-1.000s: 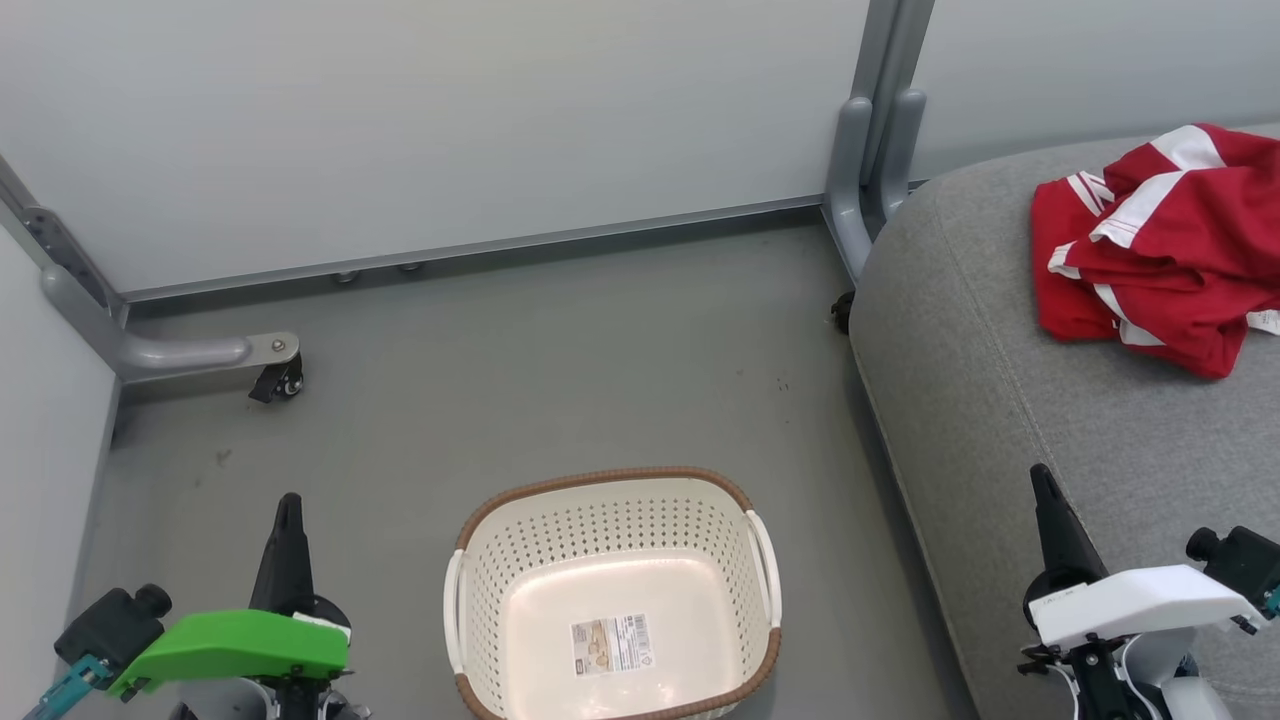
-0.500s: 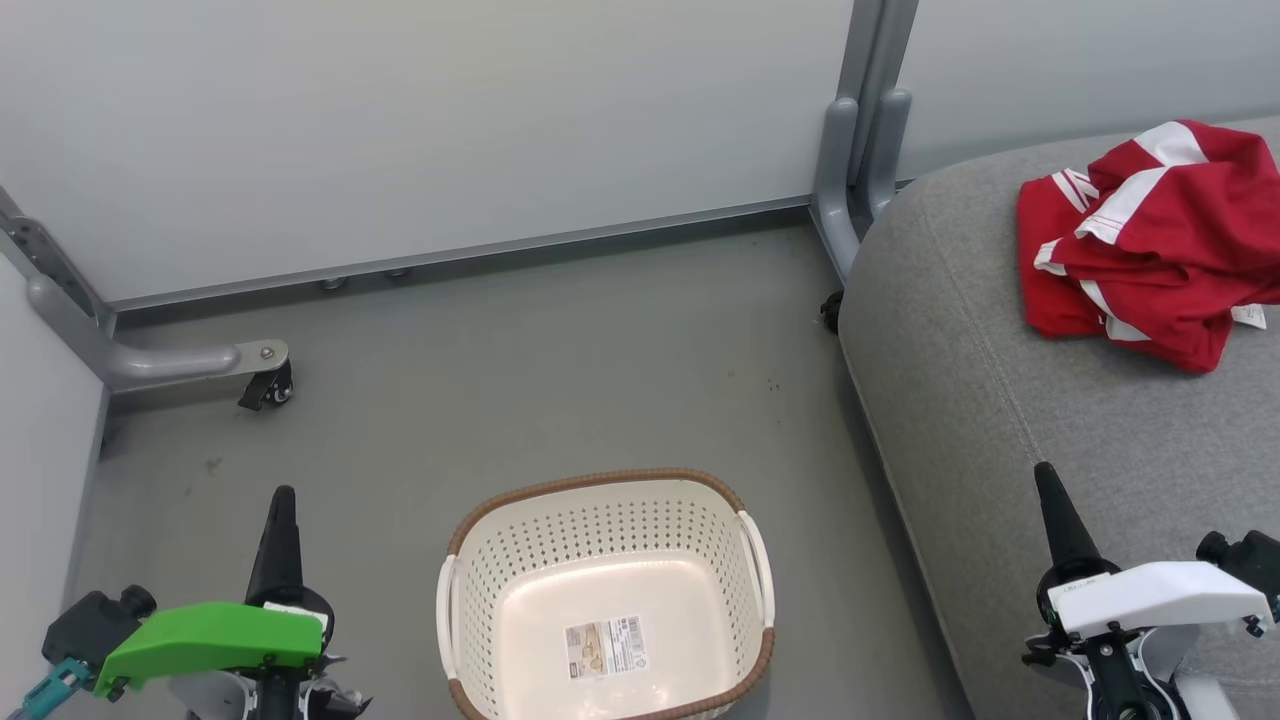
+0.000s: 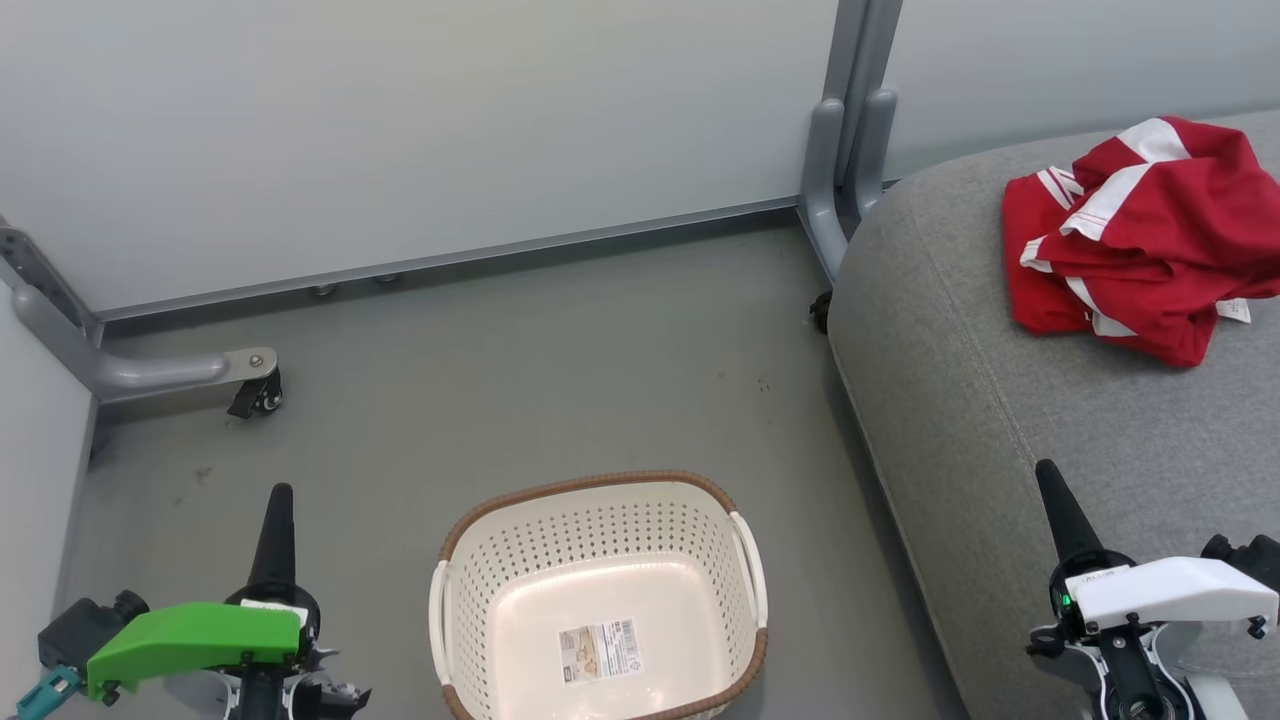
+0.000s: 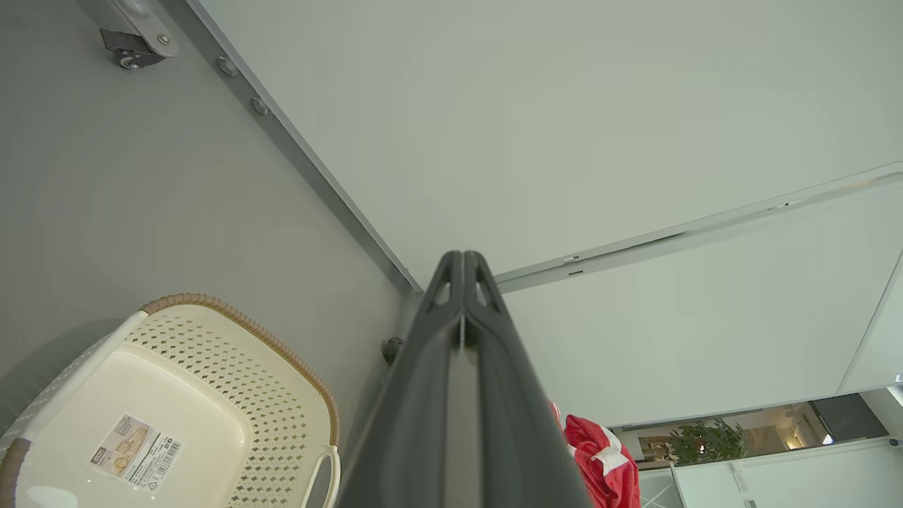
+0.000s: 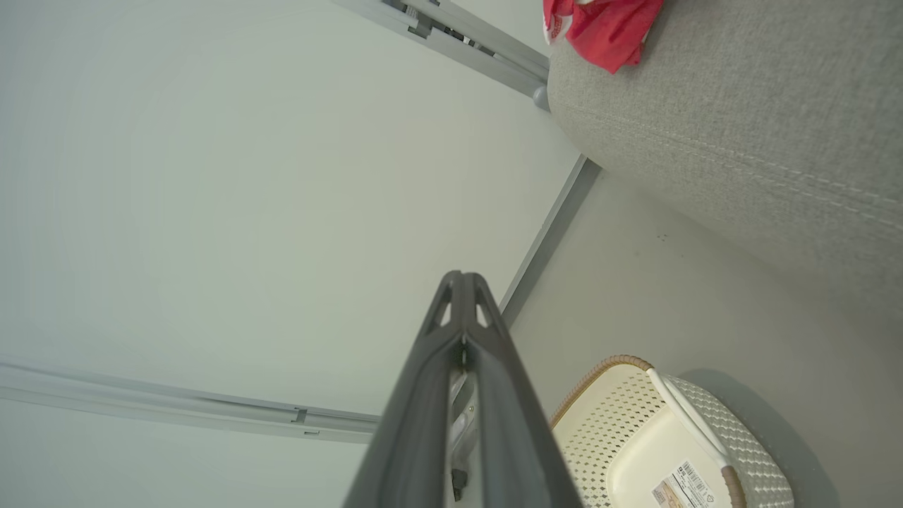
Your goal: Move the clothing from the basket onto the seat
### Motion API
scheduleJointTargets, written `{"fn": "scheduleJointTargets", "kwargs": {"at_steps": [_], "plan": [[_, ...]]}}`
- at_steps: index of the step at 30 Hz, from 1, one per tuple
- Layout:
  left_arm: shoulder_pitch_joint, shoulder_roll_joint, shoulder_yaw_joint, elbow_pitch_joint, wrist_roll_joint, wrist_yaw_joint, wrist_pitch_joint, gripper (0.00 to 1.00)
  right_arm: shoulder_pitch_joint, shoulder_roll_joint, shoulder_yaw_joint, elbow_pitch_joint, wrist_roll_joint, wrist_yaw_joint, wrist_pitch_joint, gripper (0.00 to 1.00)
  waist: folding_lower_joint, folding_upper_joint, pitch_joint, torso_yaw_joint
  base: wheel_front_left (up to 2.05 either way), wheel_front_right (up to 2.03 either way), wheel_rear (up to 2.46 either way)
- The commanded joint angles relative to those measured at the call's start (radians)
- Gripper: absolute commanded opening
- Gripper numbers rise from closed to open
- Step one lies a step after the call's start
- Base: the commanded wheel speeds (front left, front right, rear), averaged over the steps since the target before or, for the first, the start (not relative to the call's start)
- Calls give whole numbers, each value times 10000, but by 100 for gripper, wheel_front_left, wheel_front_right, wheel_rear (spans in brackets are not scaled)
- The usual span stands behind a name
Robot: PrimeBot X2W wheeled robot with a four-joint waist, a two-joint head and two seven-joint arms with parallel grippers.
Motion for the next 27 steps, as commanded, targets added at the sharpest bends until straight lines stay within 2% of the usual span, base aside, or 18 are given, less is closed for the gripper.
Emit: {"fn": "scheduleJointTargets", "kwargs": {"at_steps": [1, 27], "plan": [[-285, 38, 74, -84, -234, -49, 58, 0, -202, -64, -51, -20, 257, -1, 74, 0, 0, 0, -3, -17, 0, 0, 0], [-356, 41, 308, -55, -2399, -143, 613, 0, -313, -79, -230, 130, 2409, -1, 625, 0, 0, 0, -47, -303, 0, 0, 0]]}}
